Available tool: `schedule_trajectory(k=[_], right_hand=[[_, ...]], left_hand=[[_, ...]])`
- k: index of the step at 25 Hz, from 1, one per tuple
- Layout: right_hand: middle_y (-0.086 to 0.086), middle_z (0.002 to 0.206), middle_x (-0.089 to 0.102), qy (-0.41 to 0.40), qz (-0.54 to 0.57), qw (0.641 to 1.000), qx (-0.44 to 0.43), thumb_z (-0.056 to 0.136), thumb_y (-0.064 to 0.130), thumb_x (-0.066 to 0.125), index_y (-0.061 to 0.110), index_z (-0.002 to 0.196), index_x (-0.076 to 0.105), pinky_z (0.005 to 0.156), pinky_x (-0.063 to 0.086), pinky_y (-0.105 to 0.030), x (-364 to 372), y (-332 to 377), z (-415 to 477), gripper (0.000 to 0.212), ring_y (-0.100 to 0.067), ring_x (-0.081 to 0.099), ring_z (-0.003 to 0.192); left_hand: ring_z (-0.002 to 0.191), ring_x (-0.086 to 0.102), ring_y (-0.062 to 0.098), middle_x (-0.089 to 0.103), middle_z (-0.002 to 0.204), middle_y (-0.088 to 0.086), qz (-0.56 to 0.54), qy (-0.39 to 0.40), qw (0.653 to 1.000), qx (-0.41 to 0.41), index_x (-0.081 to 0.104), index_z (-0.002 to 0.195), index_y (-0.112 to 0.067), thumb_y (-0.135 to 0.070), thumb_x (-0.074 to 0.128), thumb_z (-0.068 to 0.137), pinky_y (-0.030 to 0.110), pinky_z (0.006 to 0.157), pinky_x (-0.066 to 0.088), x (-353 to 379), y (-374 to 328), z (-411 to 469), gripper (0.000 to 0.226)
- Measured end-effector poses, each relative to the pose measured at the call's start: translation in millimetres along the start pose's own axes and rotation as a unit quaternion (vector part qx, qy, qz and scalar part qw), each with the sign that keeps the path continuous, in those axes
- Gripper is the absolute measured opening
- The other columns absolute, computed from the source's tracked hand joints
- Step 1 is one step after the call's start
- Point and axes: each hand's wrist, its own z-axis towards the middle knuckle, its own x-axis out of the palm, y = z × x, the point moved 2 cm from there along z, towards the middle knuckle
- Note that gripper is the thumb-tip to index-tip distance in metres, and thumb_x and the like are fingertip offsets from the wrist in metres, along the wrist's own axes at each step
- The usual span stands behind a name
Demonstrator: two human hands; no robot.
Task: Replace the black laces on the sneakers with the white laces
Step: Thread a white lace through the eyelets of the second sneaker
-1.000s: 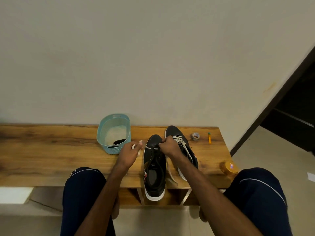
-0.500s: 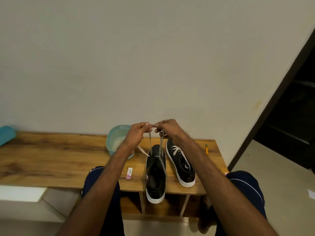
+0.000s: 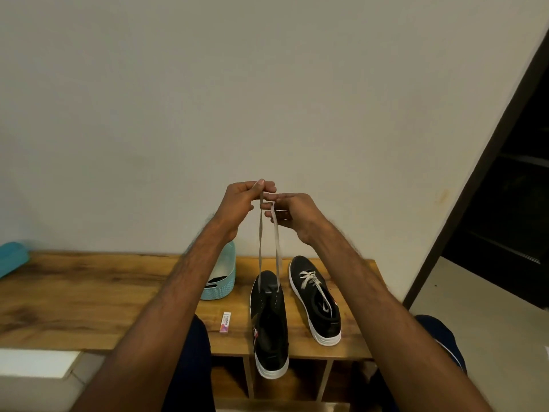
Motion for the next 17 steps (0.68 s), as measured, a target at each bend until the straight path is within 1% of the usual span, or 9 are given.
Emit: schedule_trajectory(k=[2, 4, 6, 8, 10, 12, 13, 15, 17], right_hand=[[-0.013, 0.101, 0.076, 0.022, 0.035, 0.999, -0.020, 0.096, -0.006, 0.045, 0.007, 0.106, 0.070, 0.091, 0.056, -0.035, -2, 17, -2, 0.030, -0.022, 0.071, 0.092], [-0.011, 0.098, 0.076, 0.024, 0.016, 0.998, -0.064, 0.092, -0.008, 0.055, 0.010, 0.099, 0.071, 0.092, 0.056, -0.034, -5, 32, -5, 0.025, -0.022, 0.071, 0.093], [-0.012, 0.095, 0.076, 0.001, -0.035, 0.993, -0.116, 0.090, -0.003, 0.065, 0.011, 0.093, 0.073, 0.090, 0.057, -0.035, -6, 41, -6, 0.016, -0.023, 0.072, 0.089], [-0.013, 0.089, 0.076, -0.032, -0.060, 0.986, -0.153, 0.091, 0.005, 0.068, 0.007, 0.091, 0.075, 0.085, 0.060, -0.036, -5, 46, -5, 0.007, -0.026, 0.073, 0.083], [-0.009, 0.079, 0.076, -0.068, -0.098, 0.976, -0.180, 0.096, 0.018, 0.065, 0.007, 0.093, 0.076, 0.075, 0.060, -0.033, -2, 51, -4, 0.016, -0.022, 0.072, 0.074], [-0.001, 0.075, 0.074, -0.105, -0.176, 0.957, -0.203, 0.097, 0.031, 0.061, 0.015, 0.092, 0.078, 0.069, 0.058, -0.030, 2, 56, -5, 0.024, -0.009, 0.068, 0.068], [0.001, 0.078, 0.074, -0.118, -0.211, 0.946, -0.216, 0.097, 0.035, 0.061, 0.019, 0.090, 0.079, 0.071, 0.058, -0.032, 4, 59, -5, 0.026, -0.008, 0.067, 0.072], [0.001, 0.088, 0.074, -0.125, -0.246, 0.934, -0.226, 0.098, 0.037, 0.059, 0.019, 0.091, 0.079, 0.077, 0.058, -0.036, 8, 64, -5, 0.028, -0.011, 0.067, 0.084], [-0.001, 0.095, 0.074, -0.124, -0.261, 0.931, -0.225, 0.099, 0.035, 0.057, 0.015, 0.095, 0.079, 0.080, 0.052, -0.031, 12, 69, -7, 0.029, -0.013, 0.065, 0.089]], left_hand=[[0.111, 0.065, 0.012, 0.073, 0.112, -0.002, -0.006, 0.008, 1.000, 0.025, 0.073, 0.112, -0.016, -0.032, 0.047, 0.103, 0.043, 0.104, 0.043, -4, -10, 2, 0.032], [0.113, 0.064, 0.014, 0.073, 0.113, 0.000, -0.016, 0.007, 0.998, 0.067, 0.071, 0.117, -0.016, -0.028, 0.049, 0.103, 0.042, 0.105, 0.045, -9, -19, 2, 0.029], [0.113, 0.065, 0.013, 0.072, 0.115, -0.001, -0.001, 0.003, 0.994, 0.111, 0.069, 0.121, -0.013, -0.017, 0.050, 0.103, 0.039, 0.104, 0.048, -12, -27, 3, 0.027], [0.107, 0.068, 0.012, 0.073, 0.113, -0.001, 0.030, -0.014, 0.989, 0.142, 0.069, 0.119, -0.013, -0.007, 0.049, 0.102, 0.039, 0.100, 0.052, -12, -33, 4, 0.027], [0.096, 0.072, 0.015, 0.075, 0.106, -0.001, 0.043, -0.050, 0.985, 0.162, 0.068, 0.116, -0.015, -0.004, 0.049, 0.101, 0.045, 0.092, 0.057, -14, -39, 5, 0.027], [0.087, 0.073, 0.014, 0.076, 0.101, -0.001, 0.051, -0.084, 0.981, 0.167, 0.059, 0.125, -0.018, -0.006, 0.051, 0.101, 0.044, 0.086, 0.059, -17, -44, 6, 0.028], [0.087, 0.073, 0.013, 0.076, 0.101, -0.001, 0.056, -0.098, 0.980, 0.165, 0.051, 0.132, -0.019, -0.007, 0.052, 0.101, 0.042, 0.086, 0.059, -17, -45, 6, 0.034], [0.089, 0.073, 0.012, 0.076, 0.100, -0.001, 0.045, -0.118, 0.980, 0.153, 0.036, 0.144, -0.018, -0.010, 0.053, 0.101, 0.040, 0.090, 0.057, -18, -47, 6, 0.047], [0.093, 0.072, 0.010, 0.076, 0.100, -0.004, 0.033, -0.132, 0.980, 0.145, 0.030, 0.148, -0.015, -0.014, 0.053, 0.101, 0.040, 0.095, 0.054, -20, -46, 8, 0.053]])
